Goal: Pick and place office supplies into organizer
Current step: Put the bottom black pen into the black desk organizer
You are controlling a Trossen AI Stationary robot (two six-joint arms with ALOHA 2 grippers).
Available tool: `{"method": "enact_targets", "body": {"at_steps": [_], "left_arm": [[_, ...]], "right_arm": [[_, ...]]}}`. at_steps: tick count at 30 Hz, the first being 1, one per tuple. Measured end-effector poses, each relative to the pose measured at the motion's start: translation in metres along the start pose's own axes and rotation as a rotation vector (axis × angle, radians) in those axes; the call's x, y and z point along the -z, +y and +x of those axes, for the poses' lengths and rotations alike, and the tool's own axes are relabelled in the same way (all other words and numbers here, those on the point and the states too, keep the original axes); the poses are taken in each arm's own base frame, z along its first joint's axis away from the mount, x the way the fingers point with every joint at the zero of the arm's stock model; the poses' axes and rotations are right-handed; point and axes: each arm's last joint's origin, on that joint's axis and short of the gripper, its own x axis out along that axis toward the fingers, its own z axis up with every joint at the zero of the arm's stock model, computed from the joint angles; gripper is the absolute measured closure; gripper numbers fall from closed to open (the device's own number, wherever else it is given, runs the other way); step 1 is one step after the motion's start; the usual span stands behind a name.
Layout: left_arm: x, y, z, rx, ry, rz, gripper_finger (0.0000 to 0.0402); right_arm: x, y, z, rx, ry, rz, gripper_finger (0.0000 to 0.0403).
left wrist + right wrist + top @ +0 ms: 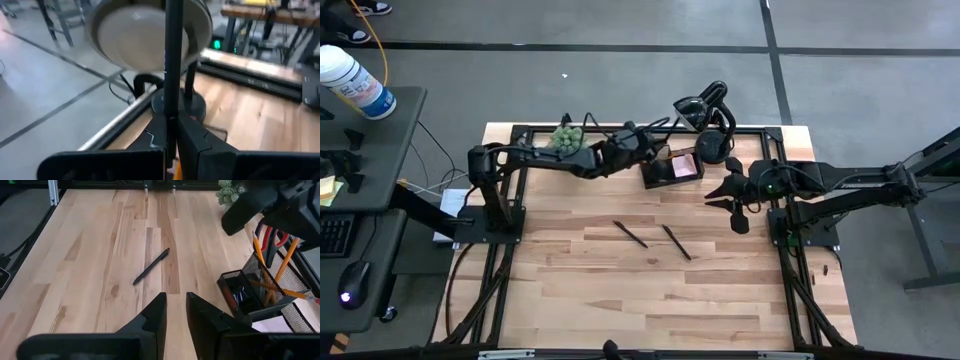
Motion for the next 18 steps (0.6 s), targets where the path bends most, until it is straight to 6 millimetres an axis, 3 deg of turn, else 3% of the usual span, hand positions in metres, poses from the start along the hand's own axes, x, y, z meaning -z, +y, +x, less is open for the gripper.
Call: {"method": "enact_targets", "body": {"at_steps": [18], "left_arm": [[0.040, -0.006, 0.019, -0.117, 0.050, -0.056, 0.0401]], "right_arm": [[0.000, 0.000, 0.000, 0.002, -0.001, 0.006, 0.0336]]}}
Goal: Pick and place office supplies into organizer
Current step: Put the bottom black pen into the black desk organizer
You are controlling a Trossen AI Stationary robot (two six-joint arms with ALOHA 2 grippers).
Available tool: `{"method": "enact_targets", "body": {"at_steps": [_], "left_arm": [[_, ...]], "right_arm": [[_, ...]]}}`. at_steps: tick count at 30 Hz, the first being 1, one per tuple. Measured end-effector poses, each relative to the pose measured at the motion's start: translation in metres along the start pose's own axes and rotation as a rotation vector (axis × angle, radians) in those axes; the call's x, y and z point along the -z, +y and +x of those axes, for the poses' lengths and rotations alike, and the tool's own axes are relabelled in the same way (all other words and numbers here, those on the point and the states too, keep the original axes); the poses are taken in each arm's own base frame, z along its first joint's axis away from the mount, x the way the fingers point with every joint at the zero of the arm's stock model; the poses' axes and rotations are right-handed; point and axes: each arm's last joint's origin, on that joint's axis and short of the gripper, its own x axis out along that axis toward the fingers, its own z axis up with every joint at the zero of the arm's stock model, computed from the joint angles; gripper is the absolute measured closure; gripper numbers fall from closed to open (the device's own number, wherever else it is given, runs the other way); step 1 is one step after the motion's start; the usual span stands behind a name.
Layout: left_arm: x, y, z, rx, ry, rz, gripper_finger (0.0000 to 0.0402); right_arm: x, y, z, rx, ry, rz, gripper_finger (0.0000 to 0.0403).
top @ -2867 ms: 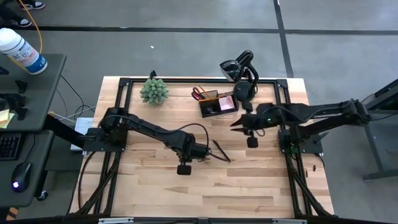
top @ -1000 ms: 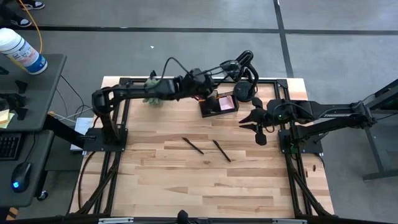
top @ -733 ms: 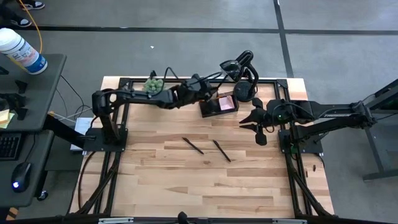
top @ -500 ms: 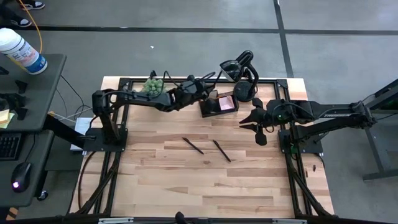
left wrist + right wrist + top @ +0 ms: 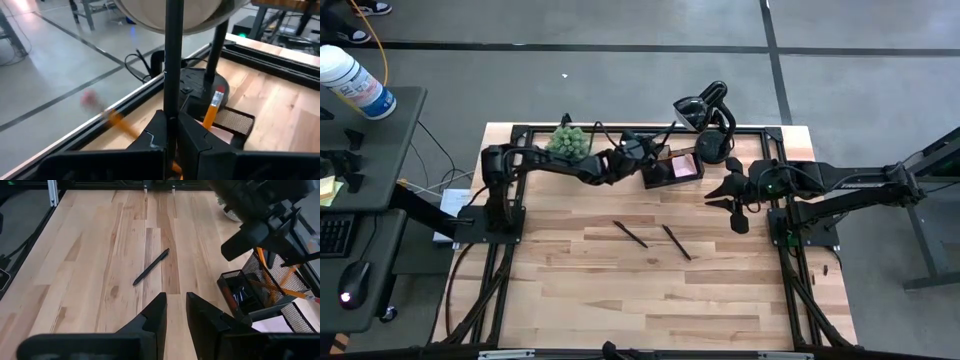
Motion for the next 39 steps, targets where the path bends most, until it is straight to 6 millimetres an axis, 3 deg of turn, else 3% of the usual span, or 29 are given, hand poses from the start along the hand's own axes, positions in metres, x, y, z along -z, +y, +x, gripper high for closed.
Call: {"method": "enact_targets", "body": {"at_steps": [31, 39], "left_arm": [[0.013, -0.002, 0.005, -0.031, 0.033, -0.163, 0.0400], [0.013, -0.002, 0.005, -0.030, 0.033, -0.161, 0.0355]], "right_arm": [[0.000, 0.000, 0.000, 0.002, -0.001, -0.003, 0.0336], [0.000, 0.000, 0.000, 0.002, -0.001, -0.003, 0.0336]]}}
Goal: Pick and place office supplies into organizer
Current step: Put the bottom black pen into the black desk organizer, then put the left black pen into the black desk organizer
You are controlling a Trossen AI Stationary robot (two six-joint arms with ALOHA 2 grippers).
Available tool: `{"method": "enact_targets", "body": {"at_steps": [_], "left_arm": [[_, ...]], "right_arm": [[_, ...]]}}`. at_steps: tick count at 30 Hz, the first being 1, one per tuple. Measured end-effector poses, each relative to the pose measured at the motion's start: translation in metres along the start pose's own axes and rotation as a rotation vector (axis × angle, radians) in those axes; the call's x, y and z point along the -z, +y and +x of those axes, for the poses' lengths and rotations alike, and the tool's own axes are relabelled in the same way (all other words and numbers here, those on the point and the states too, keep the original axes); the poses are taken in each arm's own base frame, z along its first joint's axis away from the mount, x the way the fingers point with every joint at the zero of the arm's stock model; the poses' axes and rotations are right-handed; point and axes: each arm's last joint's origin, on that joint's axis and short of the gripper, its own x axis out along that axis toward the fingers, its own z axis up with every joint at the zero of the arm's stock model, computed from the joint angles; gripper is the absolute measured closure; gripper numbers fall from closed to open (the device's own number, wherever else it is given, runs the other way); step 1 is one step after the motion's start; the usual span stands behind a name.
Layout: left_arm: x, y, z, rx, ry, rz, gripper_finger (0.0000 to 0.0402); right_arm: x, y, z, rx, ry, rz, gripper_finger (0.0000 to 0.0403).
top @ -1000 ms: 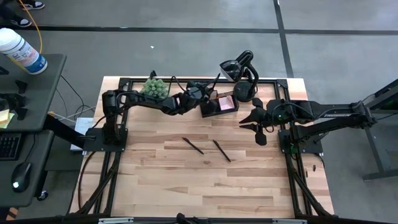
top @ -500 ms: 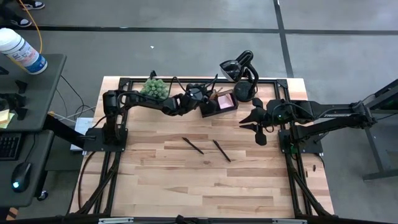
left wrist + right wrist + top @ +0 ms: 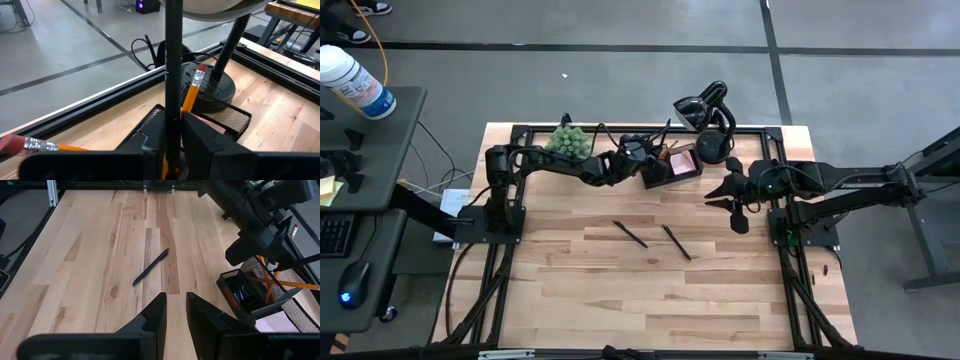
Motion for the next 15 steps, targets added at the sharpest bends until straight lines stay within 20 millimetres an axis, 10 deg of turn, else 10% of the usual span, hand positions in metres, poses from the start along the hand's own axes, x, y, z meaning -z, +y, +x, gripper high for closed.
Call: {"method": "enact_targets", "body": {"at_steps": [15], "left_arm": [[-0.0006, -0.0005, -0.0001, 0.009, -0.005, 0.001, 0.0356]], "right_arm": [[0.0000, 0.0000, 0.0000, 0.000, 0.000, -0.003, 0.0336]]}}
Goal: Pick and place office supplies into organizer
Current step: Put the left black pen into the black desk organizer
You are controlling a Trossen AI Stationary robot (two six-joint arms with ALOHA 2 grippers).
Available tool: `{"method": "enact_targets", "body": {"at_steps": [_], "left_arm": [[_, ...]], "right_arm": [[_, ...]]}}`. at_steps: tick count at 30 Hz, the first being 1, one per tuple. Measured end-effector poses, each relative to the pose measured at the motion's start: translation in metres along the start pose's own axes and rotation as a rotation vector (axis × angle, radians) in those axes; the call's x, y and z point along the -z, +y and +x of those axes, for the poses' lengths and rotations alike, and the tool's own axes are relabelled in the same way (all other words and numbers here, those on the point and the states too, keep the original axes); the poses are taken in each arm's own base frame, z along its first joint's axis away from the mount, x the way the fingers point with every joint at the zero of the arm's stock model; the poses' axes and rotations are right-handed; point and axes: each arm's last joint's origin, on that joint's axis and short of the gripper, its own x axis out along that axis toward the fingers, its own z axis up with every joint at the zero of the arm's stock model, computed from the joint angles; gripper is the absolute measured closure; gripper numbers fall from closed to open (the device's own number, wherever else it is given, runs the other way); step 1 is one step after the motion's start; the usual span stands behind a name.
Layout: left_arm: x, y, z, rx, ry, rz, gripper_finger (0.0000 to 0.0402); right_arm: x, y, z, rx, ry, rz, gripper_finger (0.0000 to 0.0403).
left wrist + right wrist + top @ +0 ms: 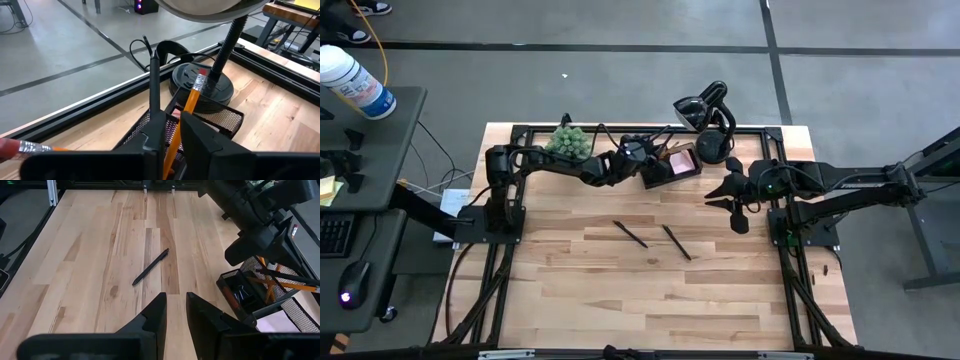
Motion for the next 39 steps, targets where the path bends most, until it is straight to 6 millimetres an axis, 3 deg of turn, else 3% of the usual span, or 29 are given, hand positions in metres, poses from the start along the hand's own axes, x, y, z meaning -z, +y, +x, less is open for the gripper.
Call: {"method": "enact_targets", "body": {"at_steps": [5, 22, 39], "left_arm": [[-0.002, -0.001, 0.000, 0.007, -0.019, -0.009, 0.0375], [-0.004, -0.003, 0.000, 0.064, -0.018, -0.016, 0.0378], [-0.028, 0.000, -0.022, 0.055, 0.023, 0.053, 0.0378]], "right_arm": [[0.000, 0.000, 0.000, 0.000, 0.000, 0.000, 0.0336], [0.000, 0.000, 0.000, 0.000, 0.000, 0.002, 0.0336], [0.000, 0.000, 0.000, 0.000, 0.001, 0.000, 0.0336]]}}
